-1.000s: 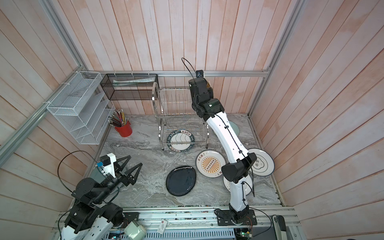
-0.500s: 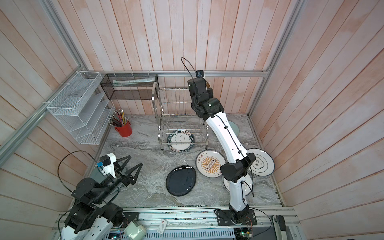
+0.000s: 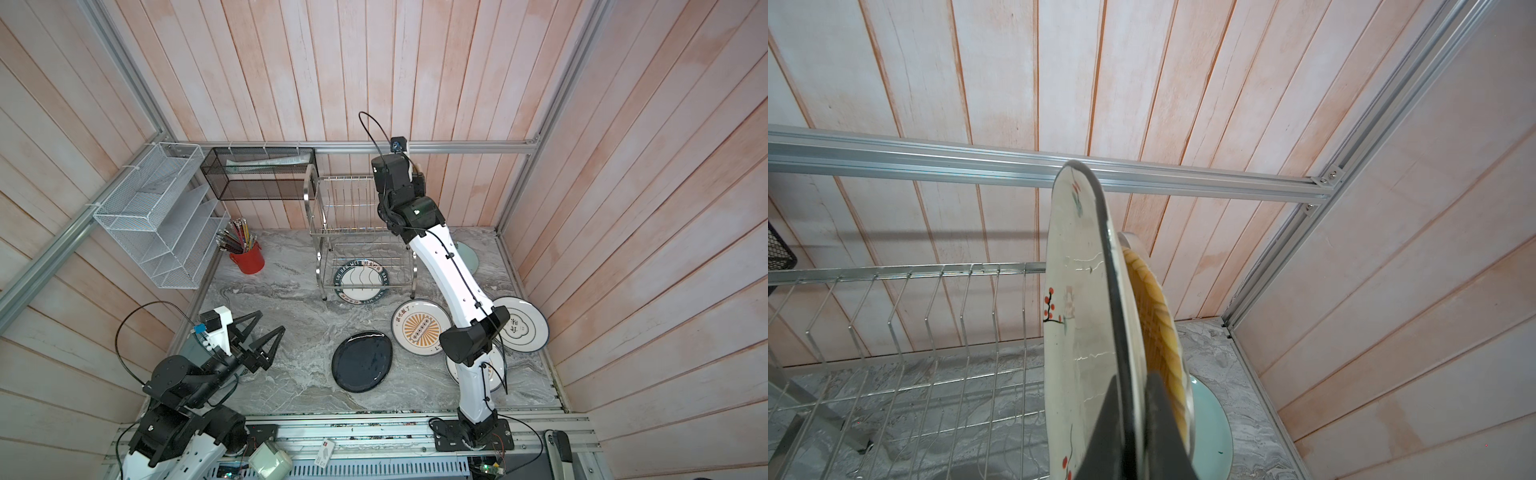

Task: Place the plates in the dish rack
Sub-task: 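Lower the cream plate into the rack slot beside the yellow tray with the right gripper, then open the right gripper, releasing the cream plate in the rack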

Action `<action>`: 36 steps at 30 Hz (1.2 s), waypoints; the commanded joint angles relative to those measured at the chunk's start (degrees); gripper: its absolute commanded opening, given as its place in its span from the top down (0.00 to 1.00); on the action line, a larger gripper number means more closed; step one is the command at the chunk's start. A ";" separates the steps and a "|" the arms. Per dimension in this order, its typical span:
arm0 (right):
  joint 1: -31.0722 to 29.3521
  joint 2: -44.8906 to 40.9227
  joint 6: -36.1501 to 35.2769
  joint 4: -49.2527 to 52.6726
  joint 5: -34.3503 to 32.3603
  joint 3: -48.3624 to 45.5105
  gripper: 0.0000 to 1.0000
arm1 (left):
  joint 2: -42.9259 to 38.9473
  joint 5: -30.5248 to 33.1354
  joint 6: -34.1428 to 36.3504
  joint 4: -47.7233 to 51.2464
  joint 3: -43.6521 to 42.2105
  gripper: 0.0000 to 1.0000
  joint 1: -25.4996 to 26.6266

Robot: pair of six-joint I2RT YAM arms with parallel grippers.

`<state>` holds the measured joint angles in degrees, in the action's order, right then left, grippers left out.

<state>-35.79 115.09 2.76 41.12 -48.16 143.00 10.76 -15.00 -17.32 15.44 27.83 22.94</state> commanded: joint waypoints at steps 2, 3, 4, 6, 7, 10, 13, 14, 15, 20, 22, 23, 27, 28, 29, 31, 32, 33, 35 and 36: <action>-1.57 0.22 -0.10 -7.51 -4.22 3.29 1.00 | 0.00 -0.98 0.63 -0.77 -0.68 0.00 0.09; -1.65 0.43 -0.37 -7.84 -4.34 3.27 1.00 | 0.05 -0.99 0.64 -0.79 -0.72 0.00 0.09; -1.74 0.64 -0.56 -7.90 -4.78 3.42 1.00 | 0.00 -0.99 0.69 -0.78 -0.68 0.00 0.02; -1.74 1.02 -0.10 -7.19 -4.85 3.85 1.00 | 0.05 -0.96 0.69 -0.80 -0.68 0.00 0.09; -1.74 1.10 0.20 -6.66 -4.87 3.87 1.00 | 0.09 -0.92 0.63 -0.77 -0.68 0.00 0.09; -1.74 1.43 1.37 -5.20 -4.61 3.60 1.00 | 0.04 -1.06 0.62 -0.77 -0.69 0.00 0.09; -1.74 1.61 2.57 -3.98 -4.51 3.33 1.00 | 0.07 -1.07 0.58 -0.78 -0.68 0.00 0.04; -1.74 1.63 2.91 -3.52 -4.41 3.27 1.00 | 0.05 -1.06 0.62 -0.81 -0.68 0.00 0.09; -1.86 1.58 3.15 -3.31 -4.45 3.17 1.00 | 0.05 -1.06 0.55 -0.78 -0.68 0.00 0.09; -2.46 1.21 3.16 -3.18 -5.64 1.69 1.00 | 0.10 -1.16 0.60 -0.76 -0.68 0.00 0.09; -2.56 0.92 3.23 -3.10 -5.83 0.98 1.00 | -0.01 -1.21 0.59 -0.85 -0.68 0.00 0.09; -2.54 0.85 3.15 -3.11 -5.85 0.60 1.00 | -0.11 -1.17 0.58 -0.83 -0.67 0.00 0.08; -2.52 0.54 2.97 -2.98 -5.70 -0.34 1.00 | -0.06 -1.32 0.56 -0.76 -0.68 0.00 0.09; -2.50 0.64 2.80 -2.91 -5.15 -0.44 1.00 | -0.07 -1.29 0.57 -0.76 -0.68 0.00 0.09; -2.49 0.71 2.77 -2.68 -4.86 -0.43 1.00 | -0.08 -1.24 0.55 -0.77 -0.68 0.00 0.08; -2.49 0.84 2.94 -2.25 -4.75 -0.50 1.00 | -0.12 -1.21 0.55 -0.78 -0.64 0.00 0.09; -2.28 0.84 3.17 -2.01 -4.07 -0.44 1.00 | -0.03 -1.17 0.61 -0.77 -0.68 0.00 0.08; -2.06 0.85 3.49 -1.70 -2.90 -0.36 1.00 | -0.05 -1.23 0.45 -0.82 -0.68 0.00 0.07; -1.43 0.86 4.80 -0.52 -1.27 -0.01 1.00 | -0.11 -1.11 0.53 -0.77 -0.68 0.00 0.09; -1.32 0.93 5.13 -0.19 -0.86 0.12 1.00 | -0.10 -1.11 0.50 -0.77 -0.68 0.00 0.09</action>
<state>-37.80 117.47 5.37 42.19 -50.85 142.52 10.76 -15.20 -17.32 15.44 27.83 22.94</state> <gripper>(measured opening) 0.087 0.999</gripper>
